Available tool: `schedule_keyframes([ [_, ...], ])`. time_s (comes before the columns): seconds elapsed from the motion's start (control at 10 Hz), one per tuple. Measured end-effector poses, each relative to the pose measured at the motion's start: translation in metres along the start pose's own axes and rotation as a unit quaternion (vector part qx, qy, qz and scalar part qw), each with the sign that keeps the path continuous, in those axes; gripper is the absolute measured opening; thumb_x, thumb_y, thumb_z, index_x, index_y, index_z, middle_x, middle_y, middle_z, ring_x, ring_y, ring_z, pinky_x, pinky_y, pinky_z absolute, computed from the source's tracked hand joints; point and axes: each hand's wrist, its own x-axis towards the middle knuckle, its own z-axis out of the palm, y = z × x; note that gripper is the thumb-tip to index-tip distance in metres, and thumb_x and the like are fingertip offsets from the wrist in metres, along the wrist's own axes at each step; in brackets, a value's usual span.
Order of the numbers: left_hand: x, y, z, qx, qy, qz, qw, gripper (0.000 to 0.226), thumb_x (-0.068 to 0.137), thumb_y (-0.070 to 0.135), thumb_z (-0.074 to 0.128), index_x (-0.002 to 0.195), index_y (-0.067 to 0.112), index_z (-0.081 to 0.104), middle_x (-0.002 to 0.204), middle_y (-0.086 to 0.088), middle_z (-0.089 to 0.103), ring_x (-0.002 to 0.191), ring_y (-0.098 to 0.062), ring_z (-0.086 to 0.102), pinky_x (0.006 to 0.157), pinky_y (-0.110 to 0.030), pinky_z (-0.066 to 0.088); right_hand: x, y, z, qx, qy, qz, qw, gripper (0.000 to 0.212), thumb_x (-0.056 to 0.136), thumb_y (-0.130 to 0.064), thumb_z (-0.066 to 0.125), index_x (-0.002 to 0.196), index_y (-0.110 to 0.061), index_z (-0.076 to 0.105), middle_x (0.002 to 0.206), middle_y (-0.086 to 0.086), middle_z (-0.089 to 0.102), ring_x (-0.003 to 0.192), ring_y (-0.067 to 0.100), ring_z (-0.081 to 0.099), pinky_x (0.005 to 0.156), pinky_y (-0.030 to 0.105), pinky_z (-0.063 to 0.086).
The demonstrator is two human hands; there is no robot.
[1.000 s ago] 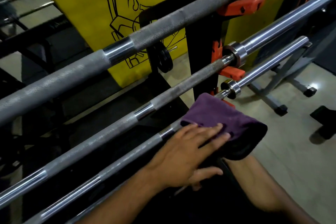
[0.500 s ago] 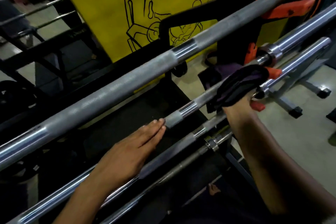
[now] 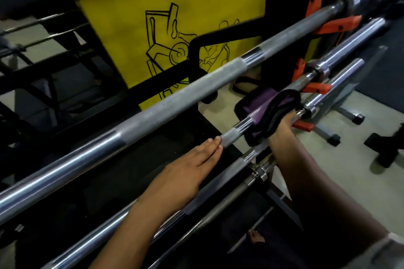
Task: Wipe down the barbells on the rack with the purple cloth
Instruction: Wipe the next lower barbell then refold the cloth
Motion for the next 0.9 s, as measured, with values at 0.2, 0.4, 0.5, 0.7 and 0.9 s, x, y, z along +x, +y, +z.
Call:
schedule_keyframes([
  [0.2,-0.033,-0.004,-0.003,-0.014,-0.013,-0.008,1.0,0.107,0.08,-0.011,0.055,0.16,0.03,-0.004,0.161,0.02,-0.024,0.148,0.003,-0.018,0.122,-0.019,0.012,-0.075,-0.031,0.015,-0.131,0.015,-0.072,0.989,0.039,0.107,-0.042,0.036,0.096,-0.017,0.065,0.098,0.01,0.067,0.102,0.033,0.065,0.09,0.041,0.054],
  [0.4,-0.072,-0.01,0.003,-0.013,0.033,-0.03,0.999,0.095,0.081,-0.011,0.055,0.159,0.027,0.018,0.166,0.014,0.004,0.151,-0.001,0.005,0.122,-0.026,0.014,-0.125,-0.034,-0.002,-0.409,-0.063,-0.473,0.778,0.031,0.105,-0.028,0.05,0.132,-0.012,0.053,0.12,0.001,0.06,0.11,0.006,0.057,0.094,0.023,0.045],
  [0.5,-0.075,-0.012,0.006,-0.005,0.048,-0.028,0.998,0.092,0.079,-0.011,0.056,0.158,0.024,0.024,0.166,0.01,0.013,0.151,-0.004,0.013,0.121,-0.029,0.018,-0.114,-0.029,0.011,-0.535,-0.113,-0.546,0.635,0.035,0.102,-0.035,0.051,0.13,-0.015,0.058,0.13,0.003,0.06,0.126,0.021,0.051,0.11,0.048,0.034],
  [0.7,-0.114,-0.02,0.002,-0.009,0.089,-0.07,0.994,0.082,0.08,-0.003,0.056,0.153,0.029,0.037,0.16,0.012,0.033,0.14,-0.005,0.04,0.099,-0.019,0.049,-0.057,-0.049,0.015,-0.647,-0.095,-0.5,0.569,0.051,0.096,-0.06,0.036,0.11,-0.017,0.06,0.094,0.011,0.068,0.098,0.031,0.063,0.104,0.055,0.04],
  [0.9,-0.169,-0.02,-0.001,0.003,0.094,-0.158,0.983,0.051,0.103,0.03,0.041,0.153,0.028,0.037,0.157,0.011,0.037,0.136,-0.001,0.038,0.112,-0.007,0.025,-0.107,-0.017,0.04,-0.608,-0.08,-0.525,0.59,0.038,0.09,-0.049,0.052,0.097,-0.013,0.062,0.09,0.013,0.063,0.087,0.034,0.059,0.082,0.042,0.047],
])
